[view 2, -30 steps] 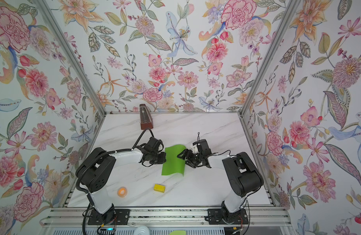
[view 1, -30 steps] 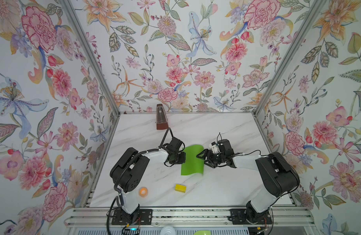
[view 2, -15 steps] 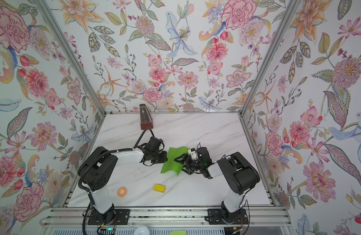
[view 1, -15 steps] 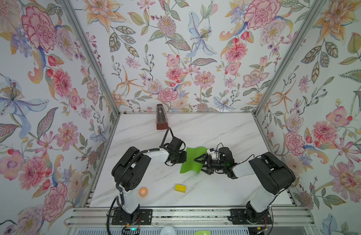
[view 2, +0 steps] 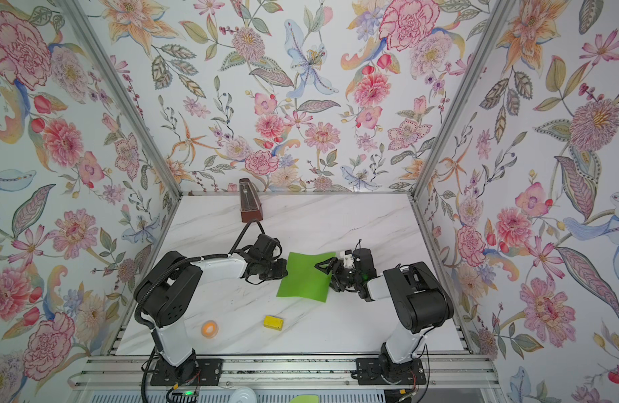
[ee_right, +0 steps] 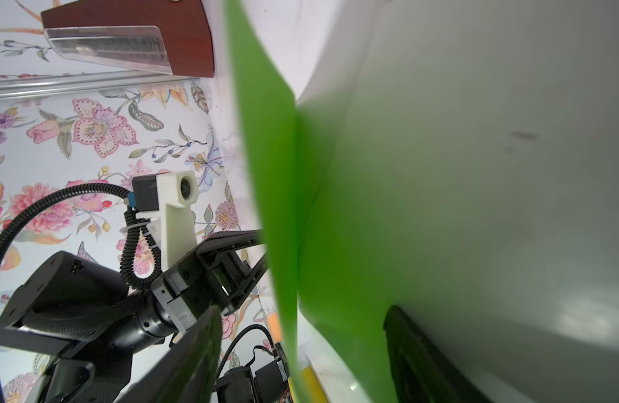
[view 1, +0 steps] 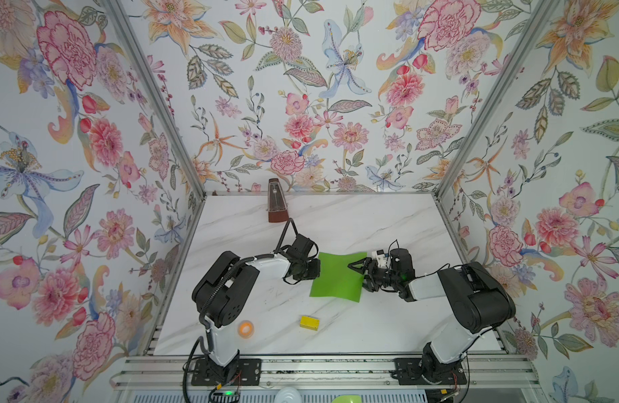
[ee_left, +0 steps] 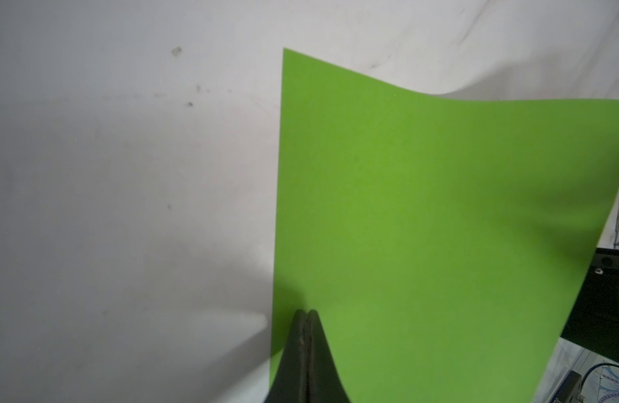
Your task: Fold a paper plane with a square sheet of paper (fold left side to right side)
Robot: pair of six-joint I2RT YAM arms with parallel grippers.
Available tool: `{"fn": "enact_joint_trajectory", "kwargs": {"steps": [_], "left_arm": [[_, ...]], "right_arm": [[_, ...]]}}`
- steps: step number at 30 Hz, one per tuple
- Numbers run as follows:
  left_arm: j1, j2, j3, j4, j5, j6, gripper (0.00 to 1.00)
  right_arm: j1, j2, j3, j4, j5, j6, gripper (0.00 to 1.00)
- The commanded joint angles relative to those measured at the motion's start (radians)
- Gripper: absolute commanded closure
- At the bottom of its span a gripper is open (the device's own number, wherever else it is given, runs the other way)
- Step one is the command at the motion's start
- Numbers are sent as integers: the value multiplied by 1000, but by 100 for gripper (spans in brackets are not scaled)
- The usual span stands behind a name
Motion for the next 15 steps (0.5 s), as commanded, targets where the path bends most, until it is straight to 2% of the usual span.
{"fn": "enact_joint_trajectory", "kwargs": {"steps": [1,6,15], "left_arm": [[6,56,-8,-92,-34,-8,100],[4,62,-2,-88,-26,-9,100],[5,45,-9,-71,-21,-14,100]], "right_arm": [[-26,-43,-18,-180,43,-77,34],[-30,-76,-23,-195,55,-86,50],[-27,-49,6,-211,78,-116,81]]}}
